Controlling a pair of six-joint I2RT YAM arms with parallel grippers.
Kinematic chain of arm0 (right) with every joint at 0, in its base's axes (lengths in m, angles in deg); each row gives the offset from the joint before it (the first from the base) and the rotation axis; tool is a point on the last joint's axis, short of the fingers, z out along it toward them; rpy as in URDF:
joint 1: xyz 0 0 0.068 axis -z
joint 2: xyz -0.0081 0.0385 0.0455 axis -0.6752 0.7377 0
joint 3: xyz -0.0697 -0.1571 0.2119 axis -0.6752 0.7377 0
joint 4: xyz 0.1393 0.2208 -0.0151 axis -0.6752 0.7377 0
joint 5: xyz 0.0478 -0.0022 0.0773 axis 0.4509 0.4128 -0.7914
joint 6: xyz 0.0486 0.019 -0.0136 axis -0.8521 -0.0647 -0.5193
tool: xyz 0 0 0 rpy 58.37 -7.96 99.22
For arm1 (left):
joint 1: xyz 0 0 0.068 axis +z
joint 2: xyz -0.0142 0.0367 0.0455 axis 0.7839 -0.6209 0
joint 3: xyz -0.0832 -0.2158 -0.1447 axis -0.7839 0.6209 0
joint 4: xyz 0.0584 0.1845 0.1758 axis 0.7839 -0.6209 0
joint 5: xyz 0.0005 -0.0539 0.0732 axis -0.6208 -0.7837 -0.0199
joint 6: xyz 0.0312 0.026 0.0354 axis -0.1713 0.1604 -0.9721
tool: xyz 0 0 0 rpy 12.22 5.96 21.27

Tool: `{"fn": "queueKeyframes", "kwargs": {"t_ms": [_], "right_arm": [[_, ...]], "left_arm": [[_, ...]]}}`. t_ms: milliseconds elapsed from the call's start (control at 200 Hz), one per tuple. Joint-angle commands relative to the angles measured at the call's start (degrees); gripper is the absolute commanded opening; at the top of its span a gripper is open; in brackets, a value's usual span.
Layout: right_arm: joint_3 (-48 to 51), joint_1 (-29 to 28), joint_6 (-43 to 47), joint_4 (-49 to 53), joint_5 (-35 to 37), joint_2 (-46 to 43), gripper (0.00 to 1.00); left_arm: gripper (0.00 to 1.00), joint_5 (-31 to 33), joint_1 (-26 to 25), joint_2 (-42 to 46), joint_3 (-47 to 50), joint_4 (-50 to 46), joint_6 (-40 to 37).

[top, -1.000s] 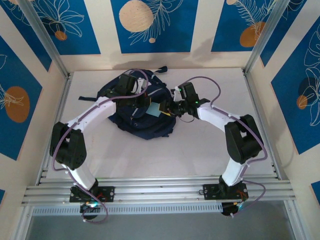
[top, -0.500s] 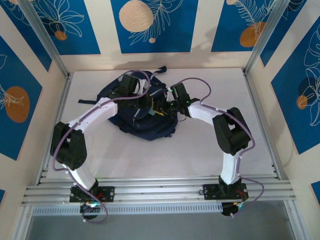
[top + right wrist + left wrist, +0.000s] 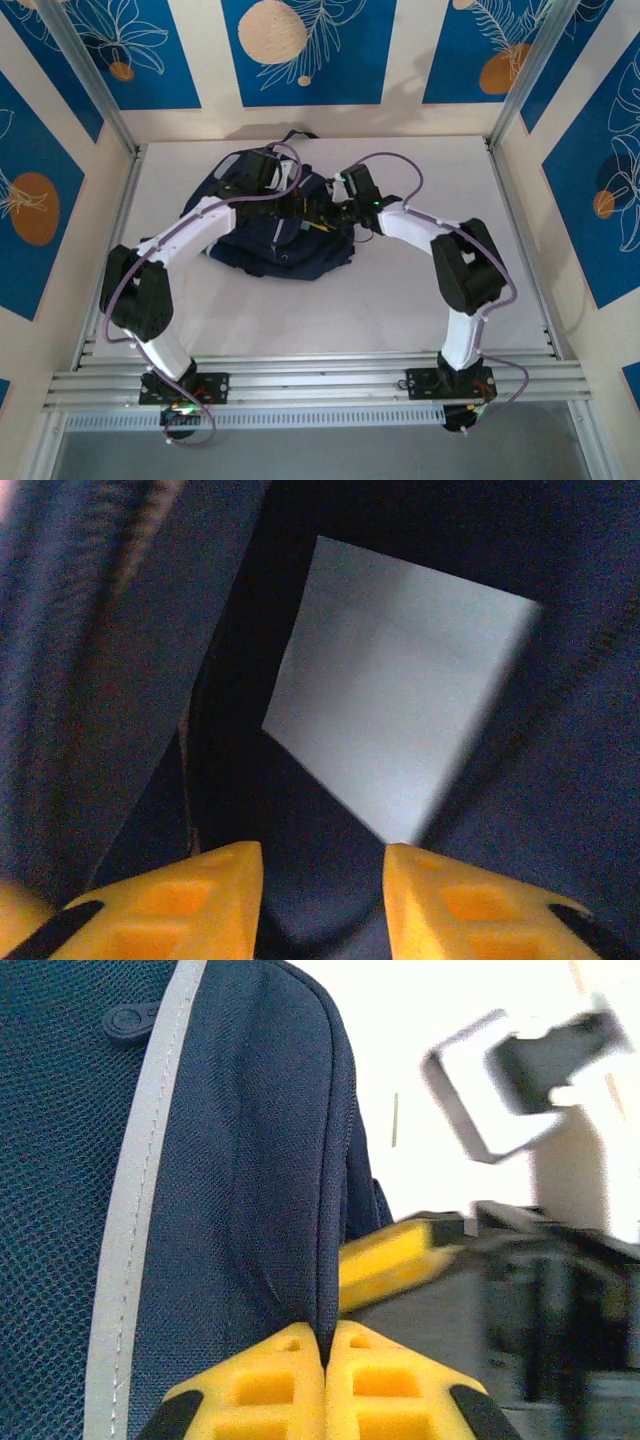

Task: Pack the student bag
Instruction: Place the loose stationery in the student bag, then pick up the loose stationery from the middle-right of the table.

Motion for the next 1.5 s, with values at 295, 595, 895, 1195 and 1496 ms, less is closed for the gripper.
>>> {"fn": "queueKeyframes", "kwargs": {"t_ms": [295, 595, 895, 1195, 1496], "right_arm": [[-3.32, 13.85, 23.34, 22.78, 18.37, -3.32, 0.77], [-14.81, 18.71, 31.59, 28.63, 24.16, 10.43, 0.93], [-24.42, 19.88, 35.14, 32.61, 22.82, 19.22, 0.95], [-16.84, 17.18, 31.36, 34.11, 18.34, 14.00, 0.96], [-9.63, 13.69, 30.13, 33.25, 20.04, 9.45, 0.94]], "left_arm": [[0.00, -2.14, -1.07, 1.43, -2.63, 0.07, -1.92], [0.00, -2.99, -1.07, 1.49, -2.28, -0.38, -1.67], [0.00, -2.80, -1.07, 1.59, -2.10, -1.03, -2.19], [0.00, -2.72, -0.96, 1.58, -2.26, -0.36, -2.47], [0.00, -4.00, -0.98, 0.79, -2.63, 0.13, -2.34]]}}
